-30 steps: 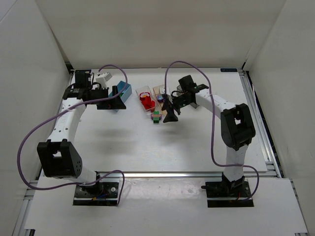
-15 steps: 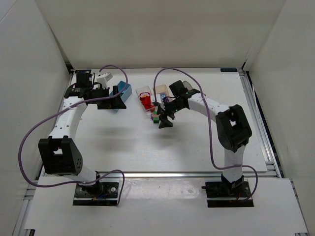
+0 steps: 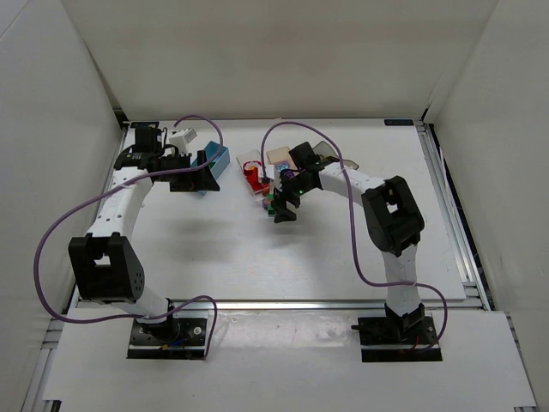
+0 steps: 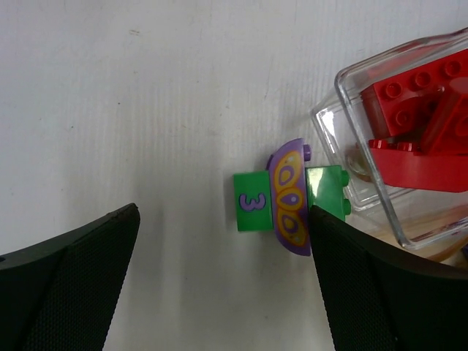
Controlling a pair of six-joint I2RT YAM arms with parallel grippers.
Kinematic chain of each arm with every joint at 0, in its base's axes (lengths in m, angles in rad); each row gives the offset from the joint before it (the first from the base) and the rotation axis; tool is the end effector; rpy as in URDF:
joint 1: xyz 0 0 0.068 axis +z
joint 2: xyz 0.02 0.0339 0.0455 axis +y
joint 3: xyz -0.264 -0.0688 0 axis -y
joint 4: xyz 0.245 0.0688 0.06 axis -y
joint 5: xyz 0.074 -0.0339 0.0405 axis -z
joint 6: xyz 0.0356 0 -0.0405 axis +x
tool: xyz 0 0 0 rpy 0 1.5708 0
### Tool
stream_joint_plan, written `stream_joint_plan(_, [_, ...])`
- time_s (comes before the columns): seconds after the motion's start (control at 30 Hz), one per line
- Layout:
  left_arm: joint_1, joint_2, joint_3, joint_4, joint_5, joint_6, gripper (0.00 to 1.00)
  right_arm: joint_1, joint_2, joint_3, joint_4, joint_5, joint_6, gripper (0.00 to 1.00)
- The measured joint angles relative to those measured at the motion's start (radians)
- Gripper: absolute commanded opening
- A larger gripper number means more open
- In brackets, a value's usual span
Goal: Sort the legos into containers by color
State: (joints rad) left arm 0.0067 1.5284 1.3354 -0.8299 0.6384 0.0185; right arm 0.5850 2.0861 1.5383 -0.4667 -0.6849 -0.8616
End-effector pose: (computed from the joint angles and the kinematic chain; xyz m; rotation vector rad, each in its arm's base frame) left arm 0.3143 -0.0191 0.3016 0.2445 2.4737 -0.8092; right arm 0.3578 0.2640 0.1806 -1.7741 1.6397 0.7540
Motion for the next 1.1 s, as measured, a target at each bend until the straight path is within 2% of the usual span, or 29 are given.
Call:
stream_joint_plan(0.57, [0.0, 0.03, 0.002, 0.0, -0.014, 0.006, 1.0, -0.001, 0.073, 0.121, 0.017, 0.021, 0.007, 0.99])
stream_joint_plan(1.0, [0.0, 0.054, 0.026, 0.001, -0.022, 0.008, 0.99, -0.002, 0.114, 0.128, -0.004, 0.032, -0.015, 0.99])
stream_joint_plan(1.1, [0.0, 0.065, 0.029, 0.001, -0.022, 0.008, 0.99, -0.003, 0.122, 0.128, -0.004, 0.039, -0.019, 0.96])
